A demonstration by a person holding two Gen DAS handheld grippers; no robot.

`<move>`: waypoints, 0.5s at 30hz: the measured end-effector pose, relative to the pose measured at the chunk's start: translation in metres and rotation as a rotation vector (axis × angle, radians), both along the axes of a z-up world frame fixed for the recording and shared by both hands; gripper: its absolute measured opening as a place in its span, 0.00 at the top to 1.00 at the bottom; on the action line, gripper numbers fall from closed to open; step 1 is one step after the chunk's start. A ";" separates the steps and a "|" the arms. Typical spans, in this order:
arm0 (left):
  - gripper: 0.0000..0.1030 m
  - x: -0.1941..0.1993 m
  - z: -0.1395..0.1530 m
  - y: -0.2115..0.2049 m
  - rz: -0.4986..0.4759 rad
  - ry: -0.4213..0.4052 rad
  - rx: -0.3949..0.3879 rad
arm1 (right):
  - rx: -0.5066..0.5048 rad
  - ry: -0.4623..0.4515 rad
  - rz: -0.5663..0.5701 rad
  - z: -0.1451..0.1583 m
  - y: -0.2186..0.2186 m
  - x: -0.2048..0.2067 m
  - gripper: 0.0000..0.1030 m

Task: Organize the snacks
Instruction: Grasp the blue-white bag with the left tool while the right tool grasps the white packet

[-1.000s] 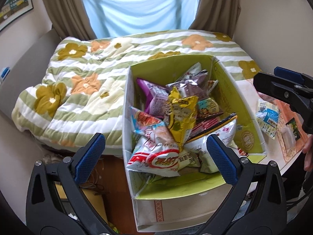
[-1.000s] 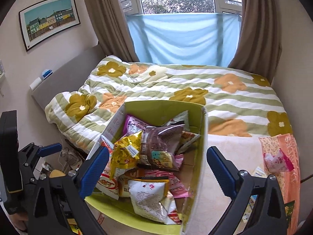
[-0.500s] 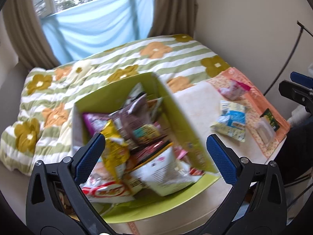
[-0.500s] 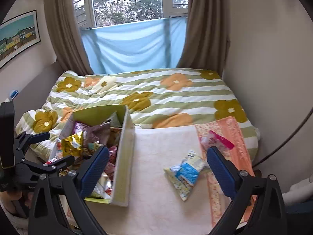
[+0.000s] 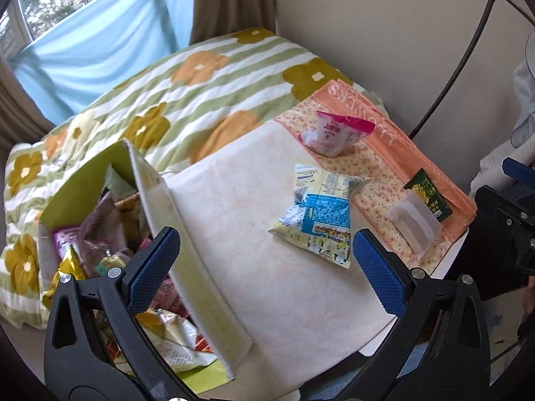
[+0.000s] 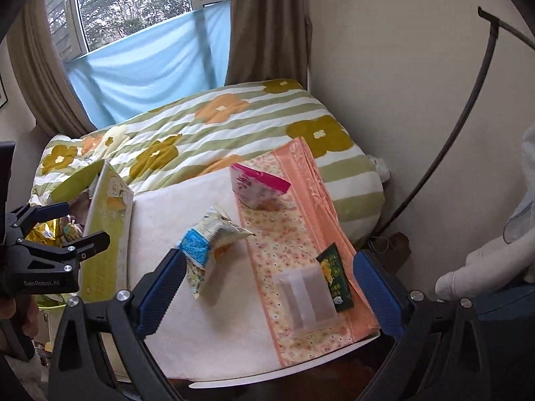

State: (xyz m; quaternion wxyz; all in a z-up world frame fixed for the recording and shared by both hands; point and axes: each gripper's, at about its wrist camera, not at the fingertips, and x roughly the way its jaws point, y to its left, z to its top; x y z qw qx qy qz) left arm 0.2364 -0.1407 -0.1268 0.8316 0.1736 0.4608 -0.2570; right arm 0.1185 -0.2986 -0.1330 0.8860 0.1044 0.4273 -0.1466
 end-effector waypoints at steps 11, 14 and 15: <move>0.00 0.024 -0.066 -0.071 -0.021 0.105 0.110 | -0.067 0.124 0.075 -0.077 -0.026 0.000 0.04; 0.00 0.029 -0.086 -0.082 -0.031 0.123 0.144 | -0.056 0.128 0.119 -0.096 -0.022 -0.001 0.04; 0.00 0.031 -0.091 -0.085 -0.035 0.129 0.155 | -0.061 0.131 0.131 -0.101 -0.020 0.000 0.04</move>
